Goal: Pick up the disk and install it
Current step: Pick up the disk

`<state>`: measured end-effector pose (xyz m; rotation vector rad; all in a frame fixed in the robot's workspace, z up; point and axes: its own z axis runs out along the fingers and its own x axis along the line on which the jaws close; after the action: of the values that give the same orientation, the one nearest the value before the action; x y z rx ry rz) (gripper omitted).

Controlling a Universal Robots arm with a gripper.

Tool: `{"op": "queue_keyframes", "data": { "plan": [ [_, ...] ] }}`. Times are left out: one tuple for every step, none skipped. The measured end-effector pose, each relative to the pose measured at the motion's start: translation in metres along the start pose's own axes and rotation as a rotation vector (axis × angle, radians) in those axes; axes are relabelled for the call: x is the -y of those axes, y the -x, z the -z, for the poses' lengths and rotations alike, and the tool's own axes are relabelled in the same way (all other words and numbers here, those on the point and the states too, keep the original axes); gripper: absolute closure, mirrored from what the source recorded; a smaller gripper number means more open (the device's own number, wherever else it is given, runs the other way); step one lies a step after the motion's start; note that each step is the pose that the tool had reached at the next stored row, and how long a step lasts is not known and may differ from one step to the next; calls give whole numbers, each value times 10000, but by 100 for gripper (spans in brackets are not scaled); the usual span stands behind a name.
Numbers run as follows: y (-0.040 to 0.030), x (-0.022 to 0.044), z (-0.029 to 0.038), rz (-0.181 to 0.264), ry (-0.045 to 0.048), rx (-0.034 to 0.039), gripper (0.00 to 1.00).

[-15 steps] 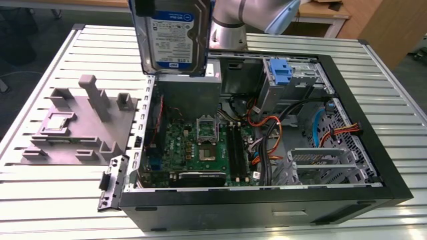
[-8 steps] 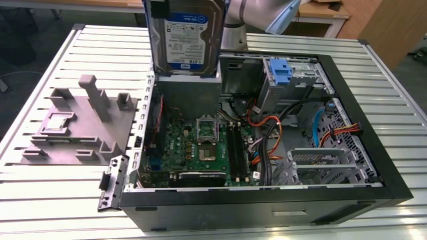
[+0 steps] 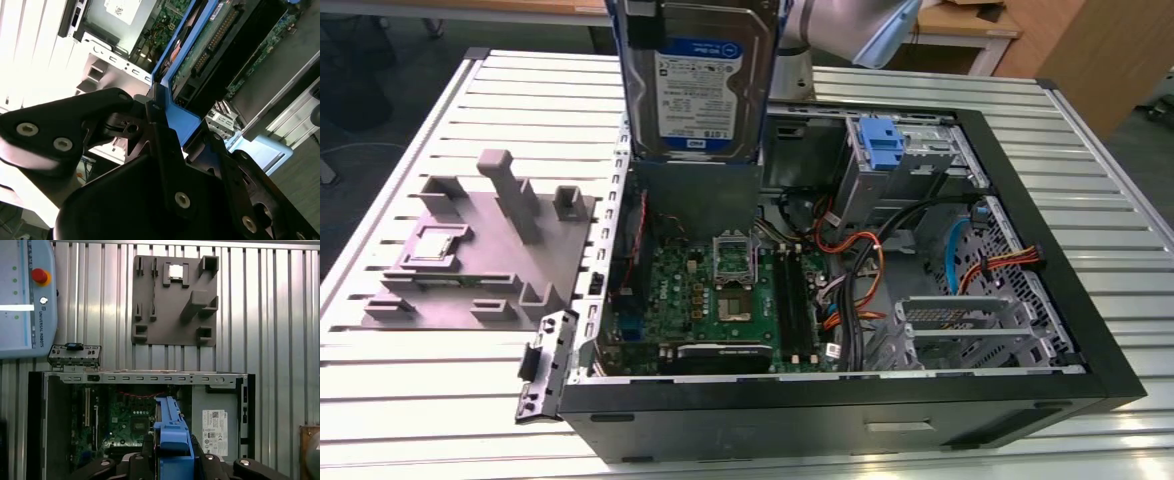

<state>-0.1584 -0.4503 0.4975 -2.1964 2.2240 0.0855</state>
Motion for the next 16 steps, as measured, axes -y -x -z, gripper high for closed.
{"op": "queue_keyframes", "data": {
  "plan": [
    [-5,14,-3,0,-1,-1,63],
    [-7,32,-5,-1,-2,-2,63],
    [-9,57,-7,-1,-4,-2,63],
    [-10,88,-10,0,-7,0,63],
    [-11,125,-12,0,-9,-1,63],
    [-11,158,-13,1,-10,-1,63],
    [-11,190,-15,0,-13,-1,63],
    [-12,221,-17,0,-15,-1,63],
    [-13,246,-19,1,-18,-1,63],
    [-14,263,-21,1,-21,-1,63],
    [-19,273,-25,2,-26,1,63],
    [-28,278,-26,2,-27,-1,63],
    [-39,282,-29,2,-29,-1,63],
    [-52,285,-32,1,-31,-1,63],
    [-65,288,-34,1,-31,-1,63],
    [-77,292,-37,1,-33,-1,63]
  ]
}}
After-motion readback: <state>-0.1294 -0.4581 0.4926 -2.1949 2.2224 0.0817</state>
